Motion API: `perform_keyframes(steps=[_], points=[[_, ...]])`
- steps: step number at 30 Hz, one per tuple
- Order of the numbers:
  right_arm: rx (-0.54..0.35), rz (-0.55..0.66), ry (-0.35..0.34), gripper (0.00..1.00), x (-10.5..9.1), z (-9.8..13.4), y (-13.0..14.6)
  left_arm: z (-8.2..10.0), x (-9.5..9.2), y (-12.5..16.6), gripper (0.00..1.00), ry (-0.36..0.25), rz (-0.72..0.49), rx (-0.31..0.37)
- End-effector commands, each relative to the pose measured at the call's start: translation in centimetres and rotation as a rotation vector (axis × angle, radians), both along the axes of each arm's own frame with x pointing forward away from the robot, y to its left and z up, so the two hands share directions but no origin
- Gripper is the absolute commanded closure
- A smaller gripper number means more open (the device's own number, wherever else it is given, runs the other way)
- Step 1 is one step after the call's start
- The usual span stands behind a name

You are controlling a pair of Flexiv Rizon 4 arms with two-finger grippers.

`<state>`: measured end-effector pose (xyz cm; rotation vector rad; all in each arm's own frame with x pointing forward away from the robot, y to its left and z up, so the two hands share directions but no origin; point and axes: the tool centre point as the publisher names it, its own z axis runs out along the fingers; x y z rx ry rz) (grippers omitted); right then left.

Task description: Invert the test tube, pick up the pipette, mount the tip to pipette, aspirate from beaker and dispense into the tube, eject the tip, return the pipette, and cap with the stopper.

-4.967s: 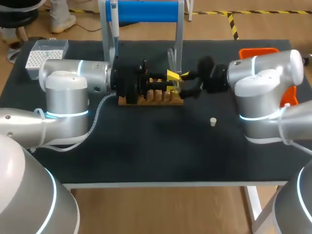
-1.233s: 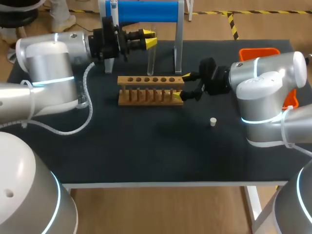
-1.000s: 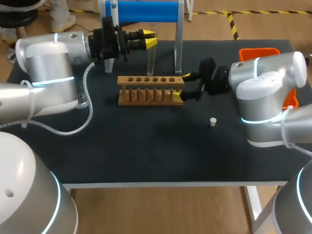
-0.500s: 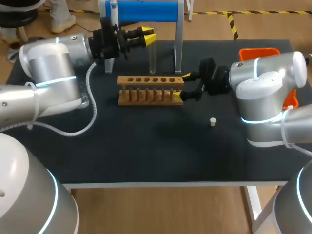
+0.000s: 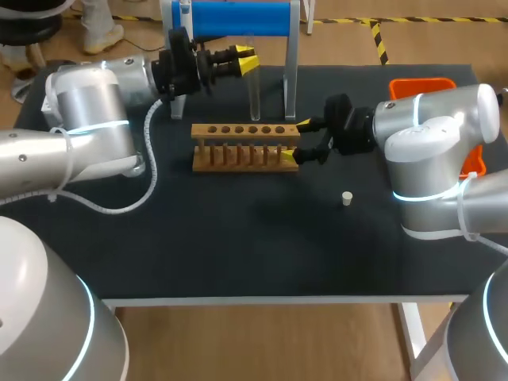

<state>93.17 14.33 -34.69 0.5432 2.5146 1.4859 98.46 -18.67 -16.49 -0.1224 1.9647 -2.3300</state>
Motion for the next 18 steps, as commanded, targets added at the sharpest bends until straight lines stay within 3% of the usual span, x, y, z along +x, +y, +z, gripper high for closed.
perform_keyframes(steps=[1,18], points=[[0.000,0.000,0.000,0.00,-0.1,0.0,0.0,-0.7,0.8,-0.1,1.00,0.000,-0.031,-0.004],[0.000,0.000,0.000,0.00,-0.1,0.0,0.0,-2.0,1.2,0.0,1.00,-0.004,-0.035,-0.017]])
